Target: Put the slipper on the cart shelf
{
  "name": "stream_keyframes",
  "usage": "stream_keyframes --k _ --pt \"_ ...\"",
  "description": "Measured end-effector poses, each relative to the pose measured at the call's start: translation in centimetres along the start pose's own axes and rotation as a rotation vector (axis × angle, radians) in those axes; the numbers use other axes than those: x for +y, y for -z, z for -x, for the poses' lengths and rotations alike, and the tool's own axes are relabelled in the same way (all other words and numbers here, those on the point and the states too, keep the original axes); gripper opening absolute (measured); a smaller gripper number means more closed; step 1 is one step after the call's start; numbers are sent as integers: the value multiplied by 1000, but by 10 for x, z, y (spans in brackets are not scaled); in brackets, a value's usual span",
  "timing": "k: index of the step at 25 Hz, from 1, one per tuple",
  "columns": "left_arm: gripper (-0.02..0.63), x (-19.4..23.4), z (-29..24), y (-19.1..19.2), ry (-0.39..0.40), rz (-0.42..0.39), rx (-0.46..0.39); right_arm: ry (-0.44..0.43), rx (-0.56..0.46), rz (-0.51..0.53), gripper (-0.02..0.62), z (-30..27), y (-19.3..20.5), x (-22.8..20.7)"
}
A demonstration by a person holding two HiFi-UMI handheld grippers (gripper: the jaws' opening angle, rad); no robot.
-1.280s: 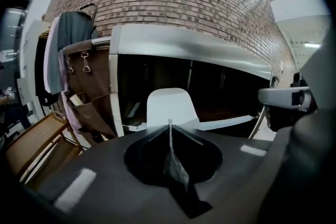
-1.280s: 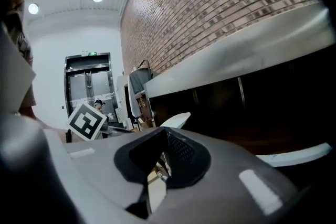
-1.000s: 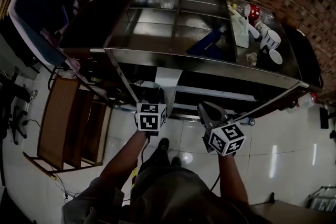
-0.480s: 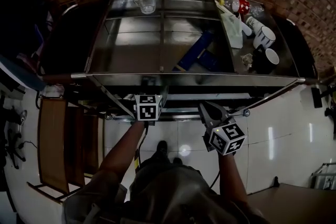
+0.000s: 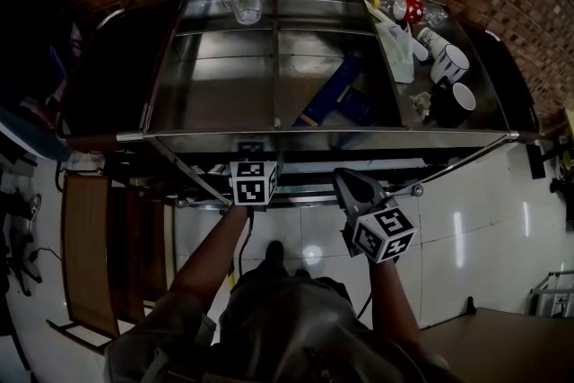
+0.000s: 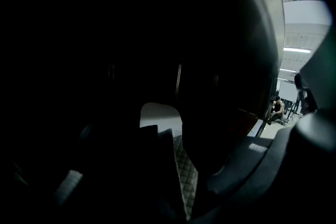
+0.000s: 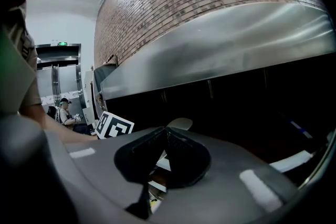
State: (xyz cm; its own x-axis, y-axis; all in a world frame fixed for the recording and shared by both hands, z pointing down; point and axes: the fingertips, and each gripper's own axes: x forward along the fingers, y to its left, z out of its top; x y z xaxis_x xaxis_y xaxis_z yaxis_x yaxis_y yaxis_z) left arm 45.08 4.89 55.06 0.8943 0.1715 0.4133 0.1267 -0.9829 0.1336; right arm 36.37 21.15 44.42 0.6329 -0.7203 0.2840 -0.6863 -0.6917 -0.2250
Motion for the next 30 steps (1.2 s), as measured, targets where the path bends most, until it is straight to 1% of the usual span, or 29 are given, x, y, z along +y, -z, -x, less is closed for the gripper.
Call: stream_keyframes --k 3,7,10,14,16,17,19,20,24,30 --pt "176 -8 13 -4 12 -12 -22 -9 -6 0 0 4 1 3" --pt "178 -21 41 -7 11 4 -43 -28 -26 10 0 18 -3 8" --pt "144 -38 68 -12 24 8 -60 -46 -41 22 0 34 -4 11" --pt "127 -66 106 -19 41 15 -87 -72 -59 42 0 54 -2 15" --pt "108 -79 125 -21 47 6 -98 -85 -67 52 0 62 0 18" --pt "88 -86 135 -22 50 -3 -102 -90 -72 56 0 67 0 20" --pt "23 -100 153 -26 59 -24 -118 -101 -86 64 0 78 -1 24" --pt "8 -107 162 -30 65 -32 -131 -109 -94 69 0 83 -2 26" --pt "8 -129 191 -43 79 -50 -173 -155 -129 71 0 98 -6 38" --pt "8 -152 222 -47 107 -70 -200 -190 -174 84 0 120 -12 55"
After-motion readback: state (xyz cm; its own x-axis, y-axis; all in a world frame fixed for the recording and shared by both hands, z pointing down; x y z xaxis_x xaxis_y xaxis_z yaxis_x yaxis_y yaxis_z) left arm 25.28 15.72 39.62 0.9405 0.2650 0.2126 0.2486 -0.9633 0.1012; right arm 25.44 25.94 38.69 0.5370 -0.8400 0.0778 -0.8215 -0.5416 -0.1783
